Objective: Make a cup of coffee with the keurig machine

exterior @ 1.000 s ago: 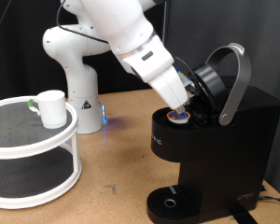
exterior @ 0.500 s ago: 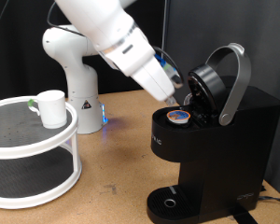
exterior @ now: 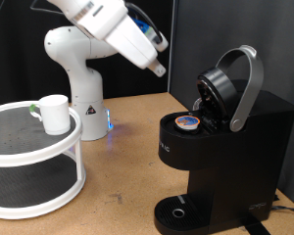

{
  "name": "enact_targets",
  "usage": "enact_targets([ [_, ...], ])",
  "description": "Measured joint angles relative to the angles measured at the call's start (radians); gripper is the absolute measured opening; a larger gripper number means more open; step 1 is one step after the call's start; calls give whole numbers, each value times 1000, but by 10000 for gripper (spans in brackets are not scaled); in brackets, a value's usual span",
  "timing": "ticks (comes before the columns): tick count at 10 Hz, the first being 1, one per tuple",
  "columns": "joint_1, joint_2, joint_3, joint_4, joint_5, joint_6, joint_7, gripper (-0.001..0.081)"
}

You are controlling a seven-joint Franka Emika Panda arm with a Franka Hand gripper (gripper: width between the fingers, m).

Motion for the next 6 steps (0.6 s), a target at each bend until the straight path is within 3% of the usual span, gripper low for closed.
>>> enact_targets([
  [3,-10,-10,-16,23,1,-43,9,805],
  [6,-3,-10,-15,22,127,-53,-3,805],
])
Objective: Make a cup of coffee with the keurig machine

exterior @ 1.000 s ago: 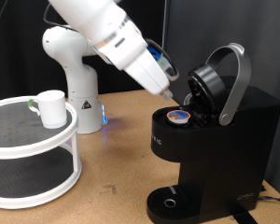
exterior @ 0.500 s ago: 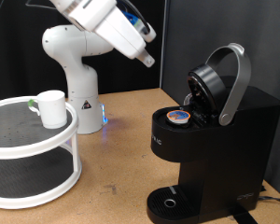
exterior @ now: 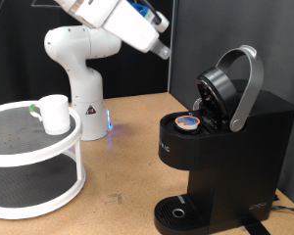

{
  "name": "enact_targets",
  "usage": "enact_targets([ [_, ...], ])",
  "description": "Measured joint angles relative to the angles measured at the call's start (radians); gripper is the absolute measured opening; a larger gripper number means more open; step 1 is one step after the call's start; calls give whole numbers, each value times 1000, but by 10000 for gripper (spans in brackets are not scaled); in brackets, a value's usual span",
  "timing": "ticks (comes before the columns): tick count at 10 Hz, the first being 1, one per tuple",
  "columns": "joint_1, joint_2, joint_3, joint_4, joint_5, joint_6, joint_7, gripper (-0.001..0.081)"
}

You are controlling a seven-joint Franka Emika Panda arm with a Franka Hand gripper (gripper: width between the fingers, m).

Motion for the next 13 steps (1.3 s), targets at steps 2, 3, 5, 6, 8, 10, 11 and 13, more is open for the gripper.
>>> enact_targets([
  [2,22,0,20,9,52,0,2,805],
  [3,35,0,39,17,55,-3,16,805],
  [5,56,1,84,32,55,18,81,805],
  [6,61,1,97,34,54,43,105,805],
  [8,59,1,95,32,85,35,79,805],
  [10,64,-1,98,43,192,35,52,805],
  [11,69,-1,108,59,202,34,59,805],
  [13,78,1,141,102,156,8,123,805],
])
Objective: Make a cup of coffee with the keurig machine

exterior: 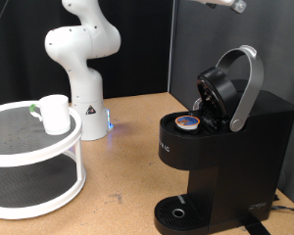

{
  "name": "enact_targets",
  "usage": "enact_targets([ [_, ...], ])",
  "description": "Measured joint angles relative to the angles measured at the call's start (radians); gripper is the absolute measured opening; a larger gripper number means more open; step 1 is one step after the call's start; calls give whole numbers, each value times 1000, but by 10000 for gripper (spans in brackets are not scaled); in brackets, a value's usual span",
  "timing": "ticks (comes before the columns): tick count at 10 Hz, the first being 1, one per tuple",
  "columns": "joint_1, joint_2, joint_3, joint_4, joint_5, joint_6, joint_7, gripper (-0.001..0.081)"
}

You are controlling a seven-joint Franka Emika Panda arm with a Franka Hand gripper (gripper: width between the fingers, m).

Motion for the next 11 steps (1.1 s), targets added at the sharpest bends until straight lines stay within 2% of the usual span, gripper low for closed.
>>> enact_targets([
  [3,11,0,58,23,-48,39,69,805],
  [5,15,4,94,22,-51,91,89,805],
  [11,22,61,180,22,-63,174,123,805],
])
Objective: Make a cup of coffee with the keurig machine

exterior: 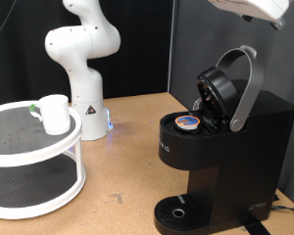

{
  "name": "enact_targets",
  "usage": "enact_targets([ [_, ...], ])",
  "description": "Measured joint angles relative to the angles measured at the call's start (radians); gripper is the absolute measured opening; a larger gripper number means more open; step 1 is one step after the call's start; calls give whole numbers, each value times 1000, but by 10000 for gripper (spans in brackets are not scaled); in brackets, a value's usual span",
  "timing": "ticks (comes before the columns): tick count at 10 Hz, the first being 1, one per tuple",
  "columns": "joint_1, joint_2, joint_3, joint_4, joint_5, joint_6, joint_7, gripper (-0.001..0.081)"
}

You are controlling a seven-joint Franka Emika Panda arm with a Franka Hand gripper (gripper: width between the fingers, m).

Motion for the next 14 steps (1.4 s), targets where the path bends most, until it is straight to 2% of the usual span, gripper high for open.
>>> enact_targets([
  [5,0,29,38,0,-20,23,2,793],
  [6,0,34,43,0,-23,27,2,626],
  [7,0,38,46,0,-27,27,3,626],
  [8,0,42,47,-1,-37,27,8,388],
  [9,0,46,47,-1,-56,28,26,388],
  [11,0,49,48,-3,-88,34,45,114],
  [12,0,50,48,-6,-91,47,44,114],
  [13,0,50,48,-9,-91,68,41,25],
  [14,-1,50,47,-11,-91,71,36,8],
])
